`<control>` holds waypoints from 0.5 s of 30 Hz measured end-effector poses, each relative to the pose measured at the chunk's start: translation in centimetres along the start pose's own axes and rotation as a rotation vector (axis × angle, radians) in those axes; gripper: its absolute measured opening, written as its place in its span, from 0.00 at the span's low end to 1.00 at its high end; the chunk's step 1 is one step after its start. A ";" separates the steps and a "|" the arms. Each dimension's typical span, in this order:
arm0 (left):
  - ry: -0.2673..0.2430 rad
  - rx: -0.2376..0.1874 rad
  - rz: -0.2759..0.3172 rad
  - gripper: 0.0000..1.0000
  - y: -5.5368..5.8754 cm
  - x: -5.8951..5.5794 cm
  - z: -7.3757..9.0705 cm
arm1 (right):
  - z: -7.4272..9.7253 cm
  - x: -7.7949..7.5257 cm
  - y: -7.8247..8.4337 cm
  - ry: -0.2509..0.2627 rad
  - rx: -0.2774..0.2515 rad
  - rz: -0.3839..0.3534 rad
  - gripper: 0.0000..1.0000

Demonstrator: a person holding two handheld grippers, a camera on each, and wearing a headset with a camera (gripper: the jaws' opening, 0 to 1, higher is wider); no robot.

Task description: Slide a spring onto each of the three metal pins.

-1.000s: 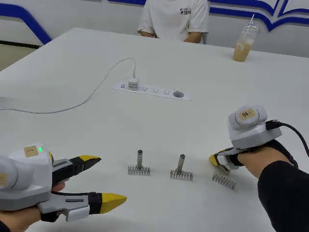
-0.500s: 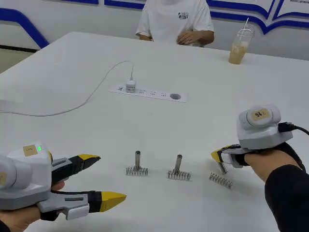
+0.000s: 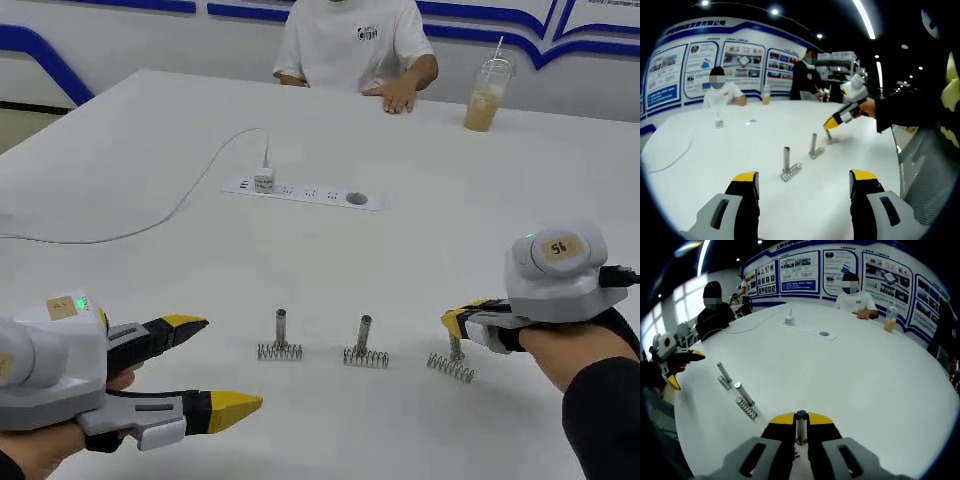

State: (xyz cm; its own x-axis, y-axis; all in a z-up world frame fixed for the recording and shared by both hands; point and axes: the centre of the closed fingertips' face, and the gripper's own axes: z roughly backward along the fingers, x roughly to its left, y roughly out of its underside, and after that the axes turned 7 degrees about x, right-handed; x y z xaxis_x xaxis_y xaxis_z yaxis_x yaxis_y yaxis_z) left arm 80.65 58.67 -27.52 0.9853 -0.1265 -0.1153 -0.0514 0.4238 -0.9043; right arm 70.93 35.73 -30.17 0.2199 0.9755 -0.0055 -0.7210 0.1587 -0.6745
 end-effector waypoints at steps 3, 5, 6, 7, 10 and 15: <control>0.000 0.001 -0.004 0.75 0.0 -0.1 0.1 | 0.3 0.3 -0.1 -0.007 -0.028 0.008 0.09; 0.001 0.002 -0.005 0.75 0.0 -0.2 0.1 | 0.4 0.5 0.0 -0.010 -0.043 0.016 0.09; 0.001 0.002 -0.005 0.75 0.0 -0.2 0.1 | 0.4 0.4 0.0 -0.011 -0.047 0.014 0.09; 0.000 0.003 -0.004 0.75 0.0 -0.2 0.2 | 0.4 0.3 0.0 -0.011 -0.049 0.009 0.09; -0.001 -0.001 -0.005 0.75 -0.1 -0.3 0.2 | 0.6 0.4 0.2 -0.013 -0.057 0.016 0.09; -0.002 -0.003 -0.010 0.75 -0.3 -0.4 0.3 | 1.1 0.5 0.6 -0.010 -0.083 0.030 0.09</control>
State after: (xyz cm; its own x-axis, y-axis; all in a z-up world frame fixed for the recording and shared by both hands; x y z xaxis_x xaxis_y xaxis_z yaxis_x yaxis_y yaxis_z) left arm 80.31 58.88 -27.11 0.9861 -0.1285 -0.1057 -0.0424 0.4201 -0.9065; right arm 69.87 36.46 -29.81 0.1918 0.9812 -0.0195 -0.6704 0.1165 -0.7328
